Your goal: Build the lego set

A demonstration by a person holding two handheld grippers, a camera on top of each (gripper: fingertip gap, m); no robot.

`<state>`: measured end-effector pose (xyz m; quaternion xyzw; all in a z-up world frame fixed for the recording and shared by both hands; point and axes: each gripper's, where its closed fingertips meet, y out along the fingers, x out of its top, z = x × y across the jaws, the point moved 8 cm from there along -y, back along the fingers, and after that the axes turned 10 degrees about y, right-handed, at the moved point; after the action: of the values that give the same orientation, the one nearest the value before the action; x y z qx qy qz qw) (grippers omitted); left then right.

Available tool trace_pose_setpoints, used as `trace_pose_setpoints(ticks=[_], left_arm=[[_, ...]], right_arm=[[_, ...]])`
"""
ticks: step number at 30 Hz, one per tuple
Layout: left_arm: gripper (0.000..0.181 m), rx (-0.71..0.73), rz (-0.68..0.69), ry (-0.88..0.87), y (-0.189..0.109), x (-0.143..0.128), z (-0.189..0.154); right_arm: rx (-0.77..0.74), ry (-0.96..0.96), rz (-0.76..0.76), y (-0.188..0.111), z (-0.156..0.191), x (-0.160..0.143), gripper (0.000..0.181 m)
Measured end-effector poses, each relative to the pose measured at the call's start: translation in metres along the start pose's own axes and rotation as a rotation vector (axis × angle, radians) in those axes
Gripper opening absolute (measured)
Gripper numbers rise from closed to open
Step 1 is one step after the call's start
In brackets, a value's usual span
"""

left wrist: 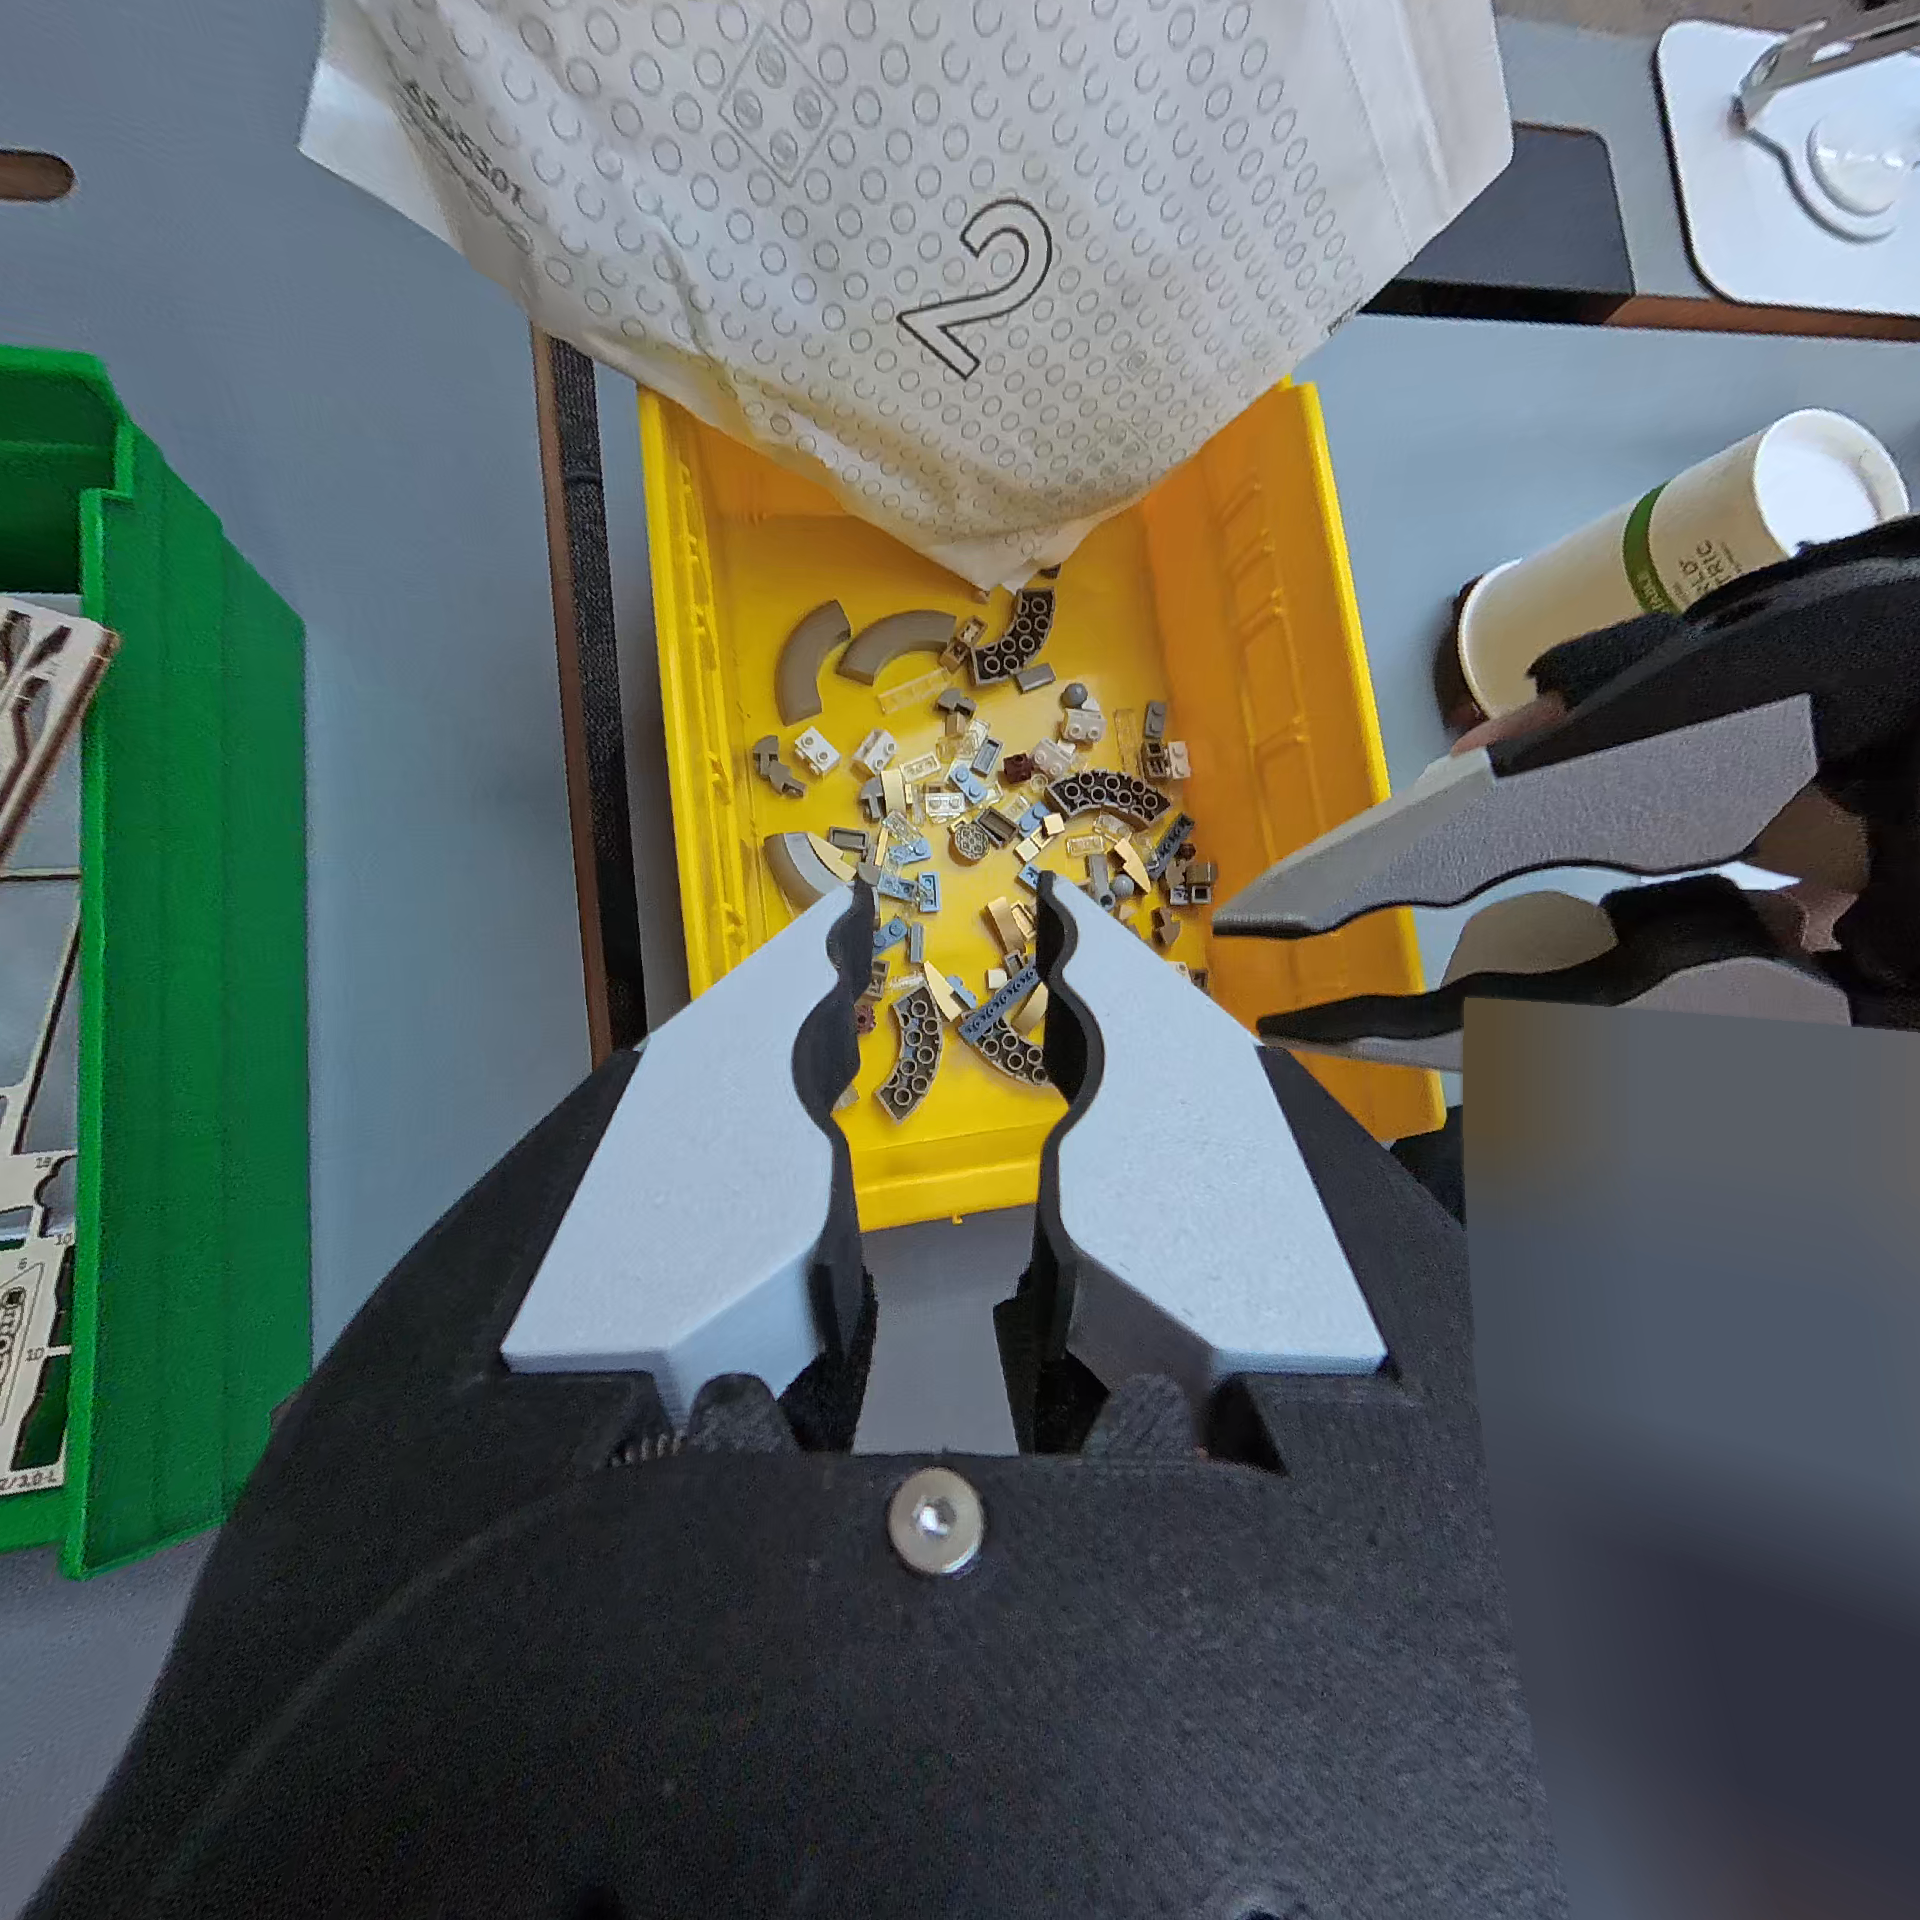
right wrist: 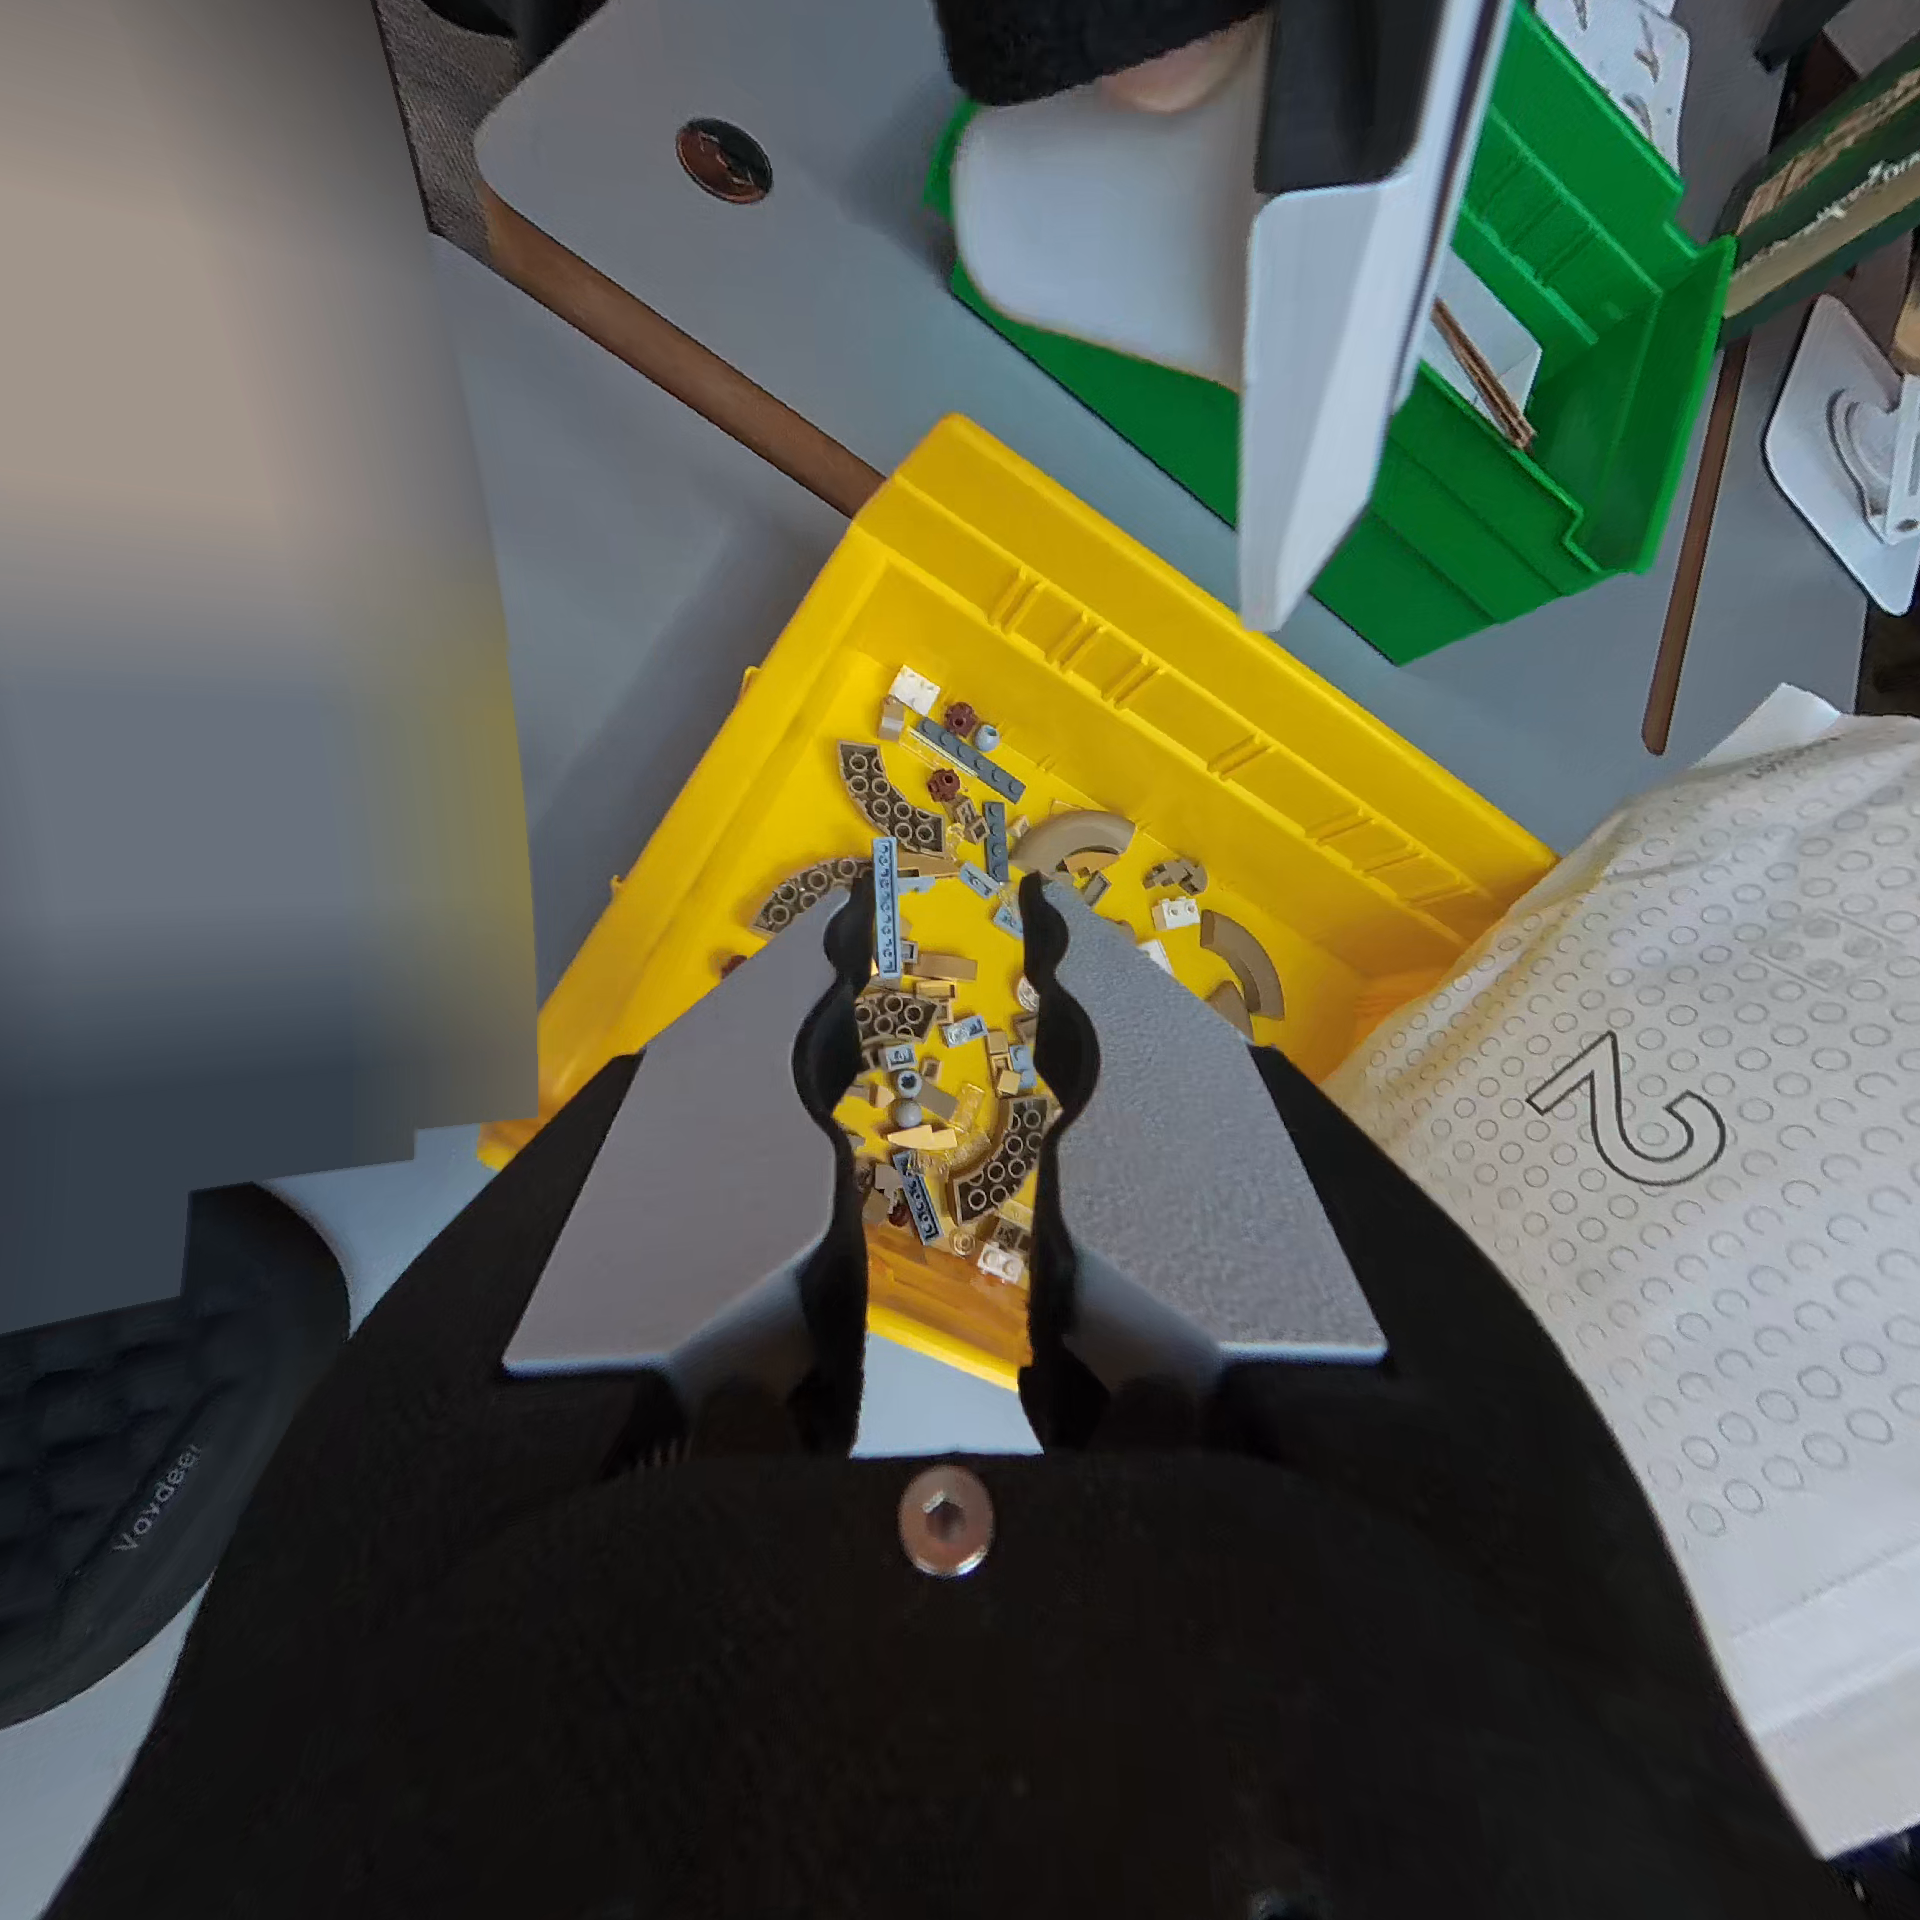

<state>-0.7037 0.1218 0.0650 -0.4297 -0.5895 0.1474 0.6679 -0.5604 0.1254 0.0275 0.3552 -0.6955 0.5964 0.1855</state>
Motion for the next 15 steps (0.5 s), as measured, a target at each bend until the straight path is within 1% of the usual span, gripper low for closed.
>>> trace_pose_setpoints(ticks=[1,3,5,7,9,12,15], left_arm=[[0.029,-0.006,0.021,0.003,0.002,-0.002,-0.001],[0.028,-0.003,0.052,-0.002,0.005,-0.004,0.000],[0.025,0.002,0.062,-0.028,0.005,-0.006,0.004],[0.026,0.013,0.046,-0.067,0.002,-0.007,0.009],[0.026,0.033,-0.003,-0.111,-0.006,-0.008,0.016],[0.026,0.053,-0.080,-0.156,-0.017,-0.008,0.024],[0.026,0.050,-0.100,-0.162,-0.020,-0.008,0.025]], right_arm=[[-0.035,0.041,0.026,-0.001,-0.005,-0.001,0.025],[-0.093,0.201,0.114,-0.004,-0.013,-0.004,0.024],[-0.047,0.342,0.115,-0.002,-0.011,-0.001,0.024],[-0.005,0.425,0.090,0.013,-0.015,0.001,0.024],[0.020,0.450,0.190,0.035,-0.018,-0.006,0.027],[0.064,0.394,0.339,0.068,-0.014,-0.014,0.034],[0.075,0.386,0.428,0.088,-0.011,-0.021,0.038]])
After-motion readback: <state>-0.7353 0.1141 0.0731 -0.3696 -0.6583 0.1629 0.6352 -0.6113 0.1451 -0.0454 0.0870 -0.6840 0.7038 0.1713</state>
